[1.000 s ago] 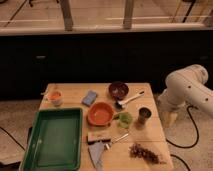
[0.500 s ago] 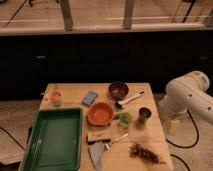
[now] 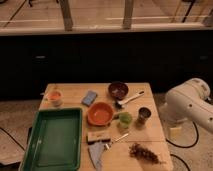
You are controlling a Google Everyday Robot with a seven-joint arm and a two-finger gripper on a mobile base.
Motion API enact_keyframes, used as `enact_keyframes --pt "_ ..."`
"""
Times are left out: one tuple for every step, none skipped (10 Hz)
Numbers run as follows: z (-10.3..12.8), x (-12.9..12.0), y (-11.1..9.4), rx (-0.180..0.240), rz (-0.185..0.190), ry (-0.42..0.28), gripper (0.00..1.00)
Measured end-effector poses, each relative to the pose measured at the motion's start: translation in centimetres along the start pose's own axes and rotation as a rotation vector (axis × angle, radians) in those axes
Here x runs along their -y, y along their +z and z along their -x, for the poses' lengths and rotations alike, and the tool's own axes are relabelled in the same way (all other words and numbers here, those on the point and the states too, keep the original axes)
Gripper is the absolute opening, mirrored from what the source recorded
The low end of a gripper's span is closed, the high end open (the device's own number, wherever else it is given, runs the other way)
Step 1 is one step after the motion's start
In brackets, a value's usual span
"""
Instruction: Place grapes in red bowl
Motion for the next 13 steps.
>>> enact_keyframes --pt "0.2 -0.3 0.1 -0.005 0.003 -0.014 0.8" --pt "0.6 -0.7 0.1 -0.005 0.003 -0.029 0.8" --pt "0.8 -1.7 0.2 -0.007 0.006 -0.044 0.8" --pt "1.0 -2.1 0.3 -0.01 0.006 -0.056 0.8" --pt "1.2 -2.2 0.4 -0.011 0.005 -0.065 0.8" --pt "1.5 -2.4 0.5 -0.013 0.005 -0.081 0.8" --pt "1.6 -2.9 0.7 -0.016 0.01 -0.089 0.8" --pt "1.9 -3.0 0.8 -0.016 0.01 -0.097 0.8" --pt "2.9 -3.8 1.1 -0.014 0.013 -0.12 0.8" --pt "3.2 -4.5 1.3 -0.014 0.016 -0.13 0.8" --pt "3.6 -4.7 1.3 -0.013 0.015 -0.139 0.8" --pt "4.0 -4.7 1.5 -0.012 0.015 -0.15 0.8" --pt "4.6 -4.8 1.7 -0.009 0.018 -0.167 0.8"
